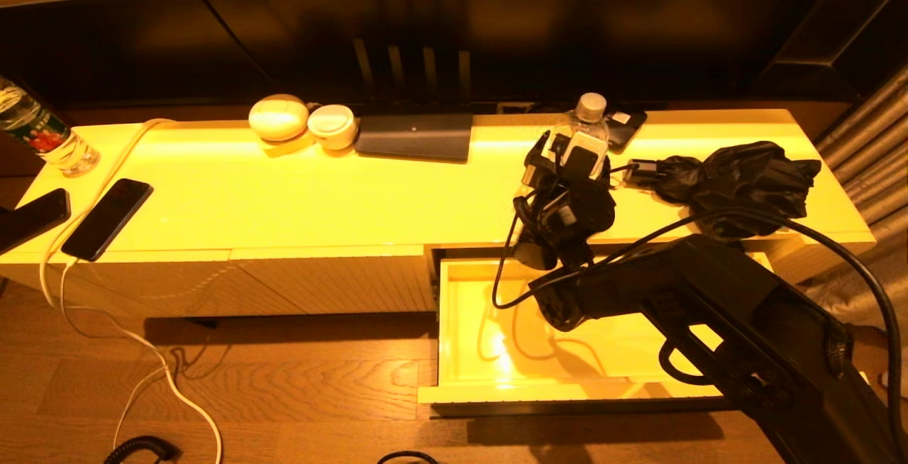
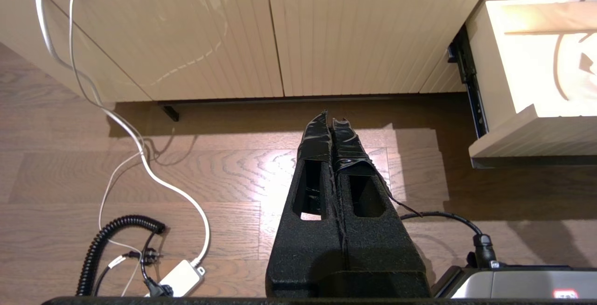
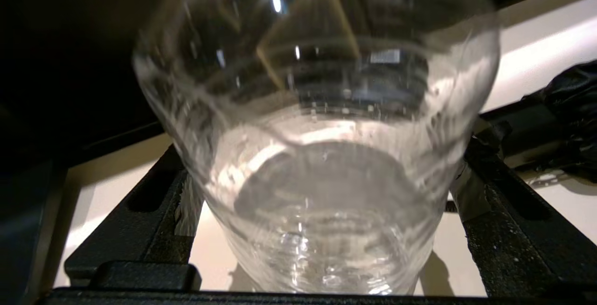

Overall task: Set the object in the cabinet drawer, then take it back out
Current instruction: Take the mineral water out of the drawer and put it on the table

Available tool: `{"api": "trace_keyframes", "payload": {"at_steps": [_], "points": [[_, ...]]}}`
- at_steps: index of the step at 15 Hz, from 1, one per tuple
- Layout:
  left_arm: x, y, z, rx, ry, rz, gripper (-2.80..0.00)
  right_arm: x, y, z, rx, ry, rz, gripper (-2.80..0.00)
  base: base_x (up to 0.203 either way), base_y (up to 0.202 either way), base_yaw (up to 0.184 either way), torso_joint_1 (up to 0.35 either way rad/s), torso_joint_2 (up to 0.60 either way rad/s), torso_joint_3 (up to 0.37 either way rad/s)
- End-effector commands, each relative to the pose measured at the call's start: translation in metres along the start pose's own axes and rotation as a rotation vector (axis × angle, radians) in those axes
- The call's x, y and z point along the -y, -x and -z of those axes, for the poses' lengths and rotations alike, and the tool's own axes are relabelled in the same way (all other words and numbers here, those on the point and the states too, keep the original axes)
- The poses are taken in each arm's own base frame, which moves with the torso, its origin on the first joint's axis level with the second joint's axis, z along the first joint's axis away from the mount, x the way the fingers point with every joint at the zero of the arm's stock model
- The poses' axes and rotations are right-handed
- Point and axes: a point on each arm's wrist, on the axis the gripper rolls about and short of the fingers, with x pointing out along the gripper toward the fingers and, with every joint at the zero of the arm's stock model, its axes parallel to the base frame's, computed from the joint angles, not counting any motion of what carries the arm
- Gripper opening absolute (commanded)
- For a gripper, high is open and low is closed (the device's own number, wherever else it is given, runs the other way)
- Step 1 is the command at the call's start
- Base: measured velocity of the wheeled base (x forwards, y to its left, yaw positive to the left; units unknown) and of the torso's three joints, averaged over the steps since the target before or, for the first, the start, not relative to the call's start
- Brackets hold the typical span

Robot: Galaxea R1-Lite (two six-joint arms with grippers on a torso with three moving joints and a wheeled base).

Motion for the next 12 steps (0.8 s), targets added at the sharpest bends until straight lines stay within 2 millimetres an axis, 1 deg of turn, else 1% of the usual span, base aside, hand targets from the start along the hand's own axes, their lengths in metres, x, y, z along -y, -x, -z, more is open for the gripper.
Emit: {"api": "trace_keyframes", "payload": {"at_steps": [1,2,6,7,8,10,12], "points": [[0.000,0.000,0.000,-0.001,0.000,0.000,-2.80,-0.005,-0.005,-0.029,0.036,-0.050,0.008,0.00,0.000,0.000,0.000,0.000,0.00,0.000],[0.000,0.000,0.000,-0.001,0.000,0.000,-2.80,-0.005,-0.006,-0.034,0.042,-0.055,0.009,0.00,0.000,0.000,0.000,0.000,0.00,0.000],[0.000,0.000,0.000,-0.001,0.000,0.000,-2.80,-0.007,-0.016,-0.087,0.103,-0.134,0.017,0.00,0.000,0.000,0.000,0.000,0.00,0.000],[0.000,0.000,0.000,-0.001,0.000,0.000,-2.80,-0.006,-0.017,-0.094,0.112,-0.144,0.017,0.00,0.000,0.000,0.000,0.000,0.00,0.000],[0.000,0.000,0.000,-0.001,0.000,0.000,-2.80,-0.006,-0.019,-0.108,0.130,-0.158,0.015,0.00,0.000,0.000,0.000,0.000,0.00,0.000],[0.000,0.000,0.000,-0.001,0.000,0.000,-2.80,-0.004,-0.022,-0.132,0.167,-0.163,0.000,0.00,0.000,0.000,0.000,0.000,0.00,0.000],[0.000,0.000,0.000,-0.001,0.000,0.000,-2.80,-0.001,-0.025,-0.160,0.206,-0.148,-0.009,0.00,0.000,0.000,0.000,0.000,0.00,0.000]]}}
